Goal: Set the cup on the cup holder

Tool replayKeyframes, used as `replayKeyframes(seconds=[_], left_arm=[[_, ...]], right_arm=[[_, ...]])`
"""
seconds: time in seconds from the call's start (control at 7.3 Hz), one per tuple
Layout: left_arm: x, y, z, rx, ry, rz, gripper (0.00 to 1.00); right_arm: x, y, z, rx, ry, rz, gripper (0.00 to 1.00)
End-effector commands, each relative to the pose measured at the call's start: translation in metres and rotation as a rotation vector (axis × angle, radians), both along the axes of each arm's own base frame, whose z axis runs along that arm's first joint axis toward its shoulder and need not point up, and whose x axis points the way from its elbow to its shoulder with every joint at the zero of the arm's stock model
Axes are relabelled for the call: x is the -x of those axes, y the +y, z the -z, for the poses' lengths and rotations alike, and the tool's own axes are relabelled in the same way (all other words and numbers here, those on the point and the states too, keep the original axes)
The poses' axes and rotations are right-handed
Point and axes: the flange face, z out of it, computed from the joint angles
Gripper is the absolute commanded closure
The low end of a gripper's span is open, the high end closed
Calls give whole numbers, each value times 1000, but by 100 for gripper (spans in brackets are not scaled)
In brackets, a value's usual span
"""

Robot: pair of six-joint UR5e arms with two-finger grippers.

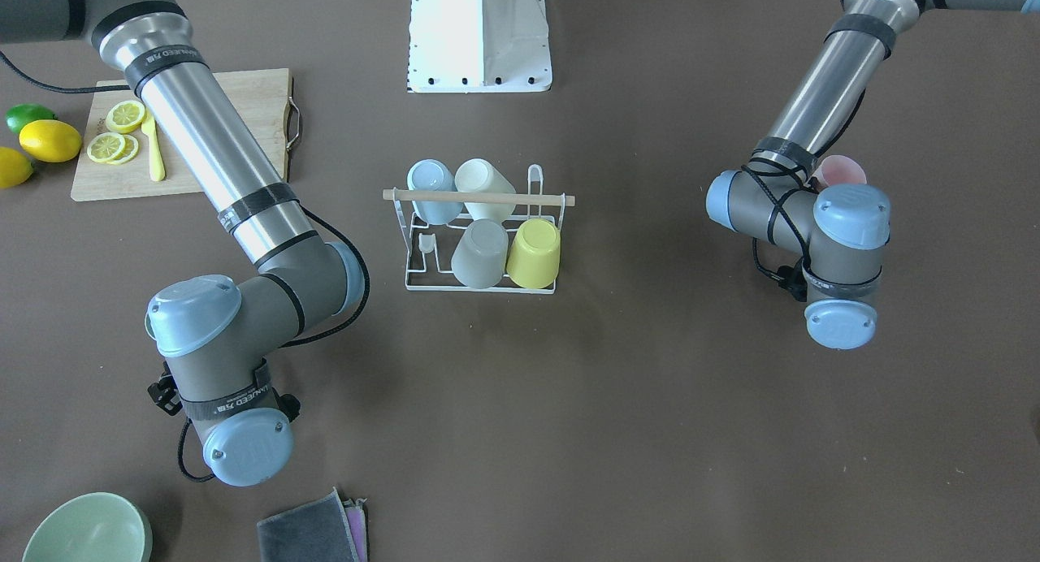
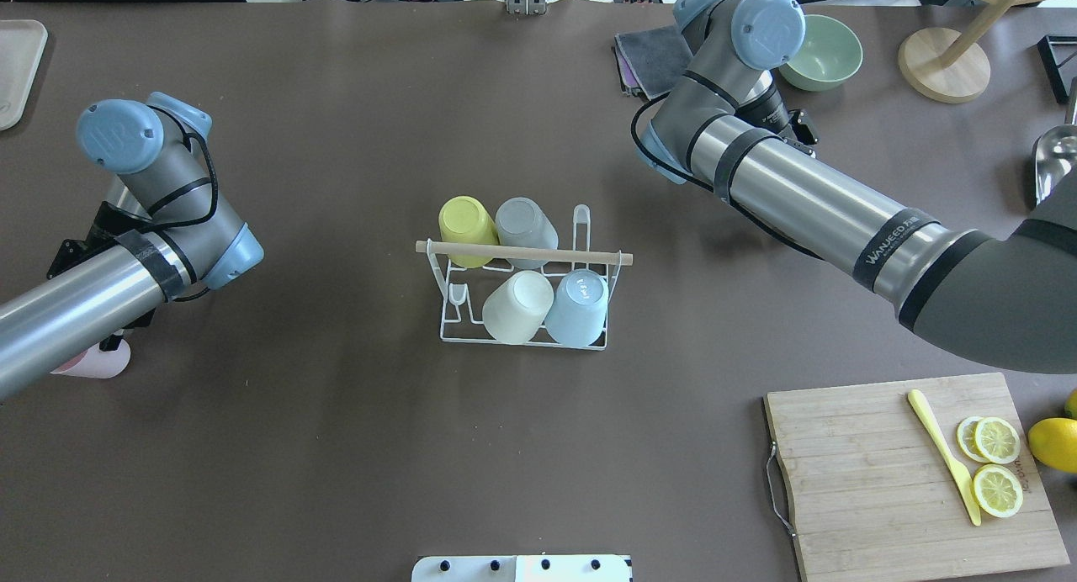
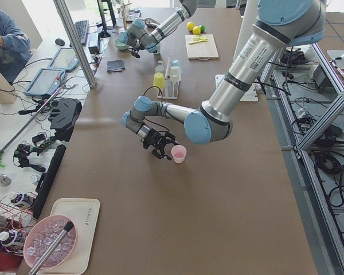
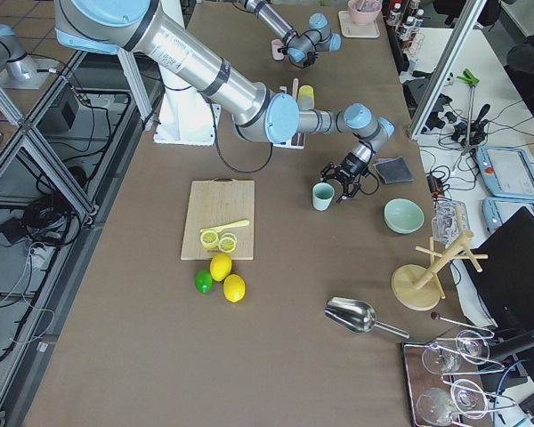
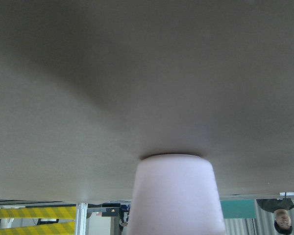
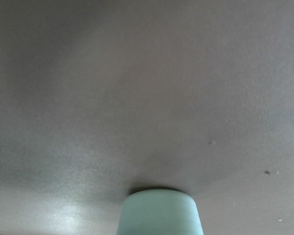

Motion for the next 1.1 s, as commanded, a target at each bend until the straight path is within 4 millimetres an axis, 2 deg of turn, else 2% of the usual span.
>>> replayKeyframes(seconds=[0.0, 0.41, 0.55, 0.82, 0.96], left_arm=[[0, 4, -5, 11, -10, -4, 7], [1, 7, -10, 19, -20, -8, 7], [0, 7, -10, 20, -21, -9, 12], [0, 8, -10, 22, -22, -7, 52], [0, 8, -10, 21, -24, -7, 75]], right_arm=[[4, 9, -8, 16, 16, 32, 0], [11, 19, -20, 19, 40, 60, 0], [10, 21, -25, 19, 55, 80, 0], [12, 23, -25, 23, 62, 85, 1], [13, 23, -25, 13, 71, 95, 30]])
